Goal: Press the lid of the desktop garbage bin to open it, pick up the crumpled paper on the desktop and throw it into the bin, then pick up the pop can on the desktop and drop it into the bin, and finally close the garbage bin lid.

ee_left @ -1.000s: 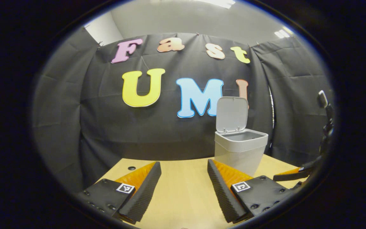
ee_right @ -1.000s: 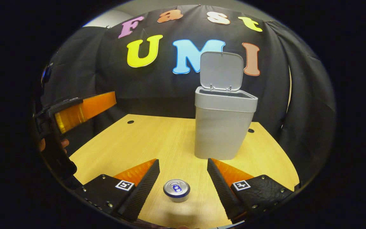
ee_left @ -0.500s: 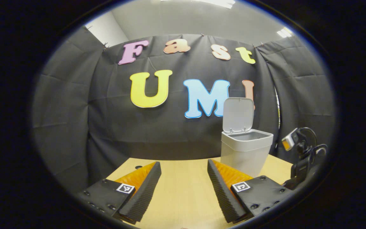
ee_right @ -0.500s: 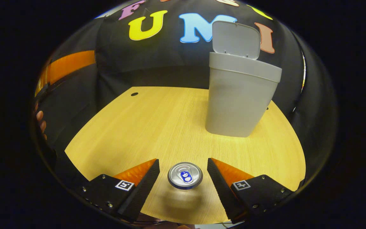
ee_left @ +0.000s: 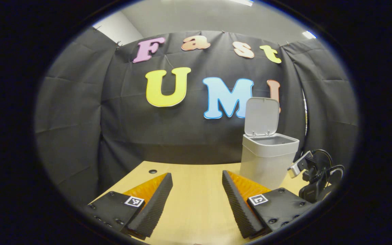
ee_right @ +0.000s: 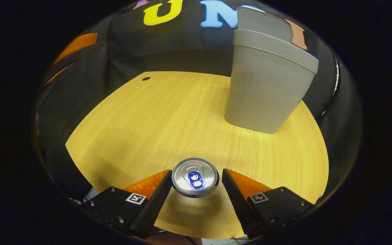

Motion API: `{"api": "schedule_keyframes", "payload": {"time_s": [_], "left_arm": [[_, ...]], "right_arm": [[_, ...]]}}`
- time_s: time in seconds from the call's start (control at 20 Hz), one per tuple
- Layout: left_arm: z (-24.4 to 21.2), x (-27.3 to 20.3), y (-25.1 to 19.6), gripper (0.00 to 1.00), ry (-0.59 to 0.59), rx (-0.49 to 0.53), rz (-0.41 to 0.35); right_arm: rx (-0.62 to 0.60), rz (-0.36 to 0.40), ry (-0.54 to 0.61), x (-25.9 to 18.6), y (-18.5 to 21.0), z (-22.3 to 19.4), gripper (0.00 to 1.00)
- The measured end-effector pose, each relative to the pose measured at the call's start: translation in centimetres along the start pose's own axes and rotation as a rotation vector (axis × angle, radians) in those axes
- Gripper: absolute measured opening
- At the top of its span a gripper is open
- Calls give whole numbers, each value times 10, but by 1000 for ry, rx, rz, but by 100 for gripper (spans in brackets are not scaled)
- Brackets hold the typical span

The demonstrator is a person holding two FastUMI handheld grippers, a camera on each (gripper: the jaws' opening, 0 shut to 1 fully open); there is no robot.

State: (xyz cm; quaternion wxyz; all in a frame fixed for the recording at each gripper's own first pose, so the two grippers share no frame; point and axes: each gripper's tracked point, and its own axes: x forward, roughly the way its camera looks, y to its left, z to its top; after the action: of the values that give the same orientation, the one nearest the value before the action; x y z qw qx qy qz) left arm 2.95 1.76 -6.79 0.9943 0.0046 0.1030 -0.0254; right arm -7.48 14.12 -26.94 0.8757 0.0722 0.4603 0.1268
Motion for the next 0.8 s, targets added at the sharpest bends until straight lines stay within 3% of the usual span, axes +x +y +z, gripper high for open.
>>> {"api": "schedule_keyframes", "payload": {"time_s": [0.1, 0.45, 0.8], "left_arm": [[-2, 1, 1, 96, 10, -2, 9], [-4, 5, -8, 96, 21, 1, 0], [-2, 4, -19, 96, 13, -6, -29]], "right_arm": [[-3, 5, -3, 1, -1, 1, 85], [-16, 12, -44, -9, -9, 6, 83], [44, 41, -245, -61, -20, 56, 83]]}}
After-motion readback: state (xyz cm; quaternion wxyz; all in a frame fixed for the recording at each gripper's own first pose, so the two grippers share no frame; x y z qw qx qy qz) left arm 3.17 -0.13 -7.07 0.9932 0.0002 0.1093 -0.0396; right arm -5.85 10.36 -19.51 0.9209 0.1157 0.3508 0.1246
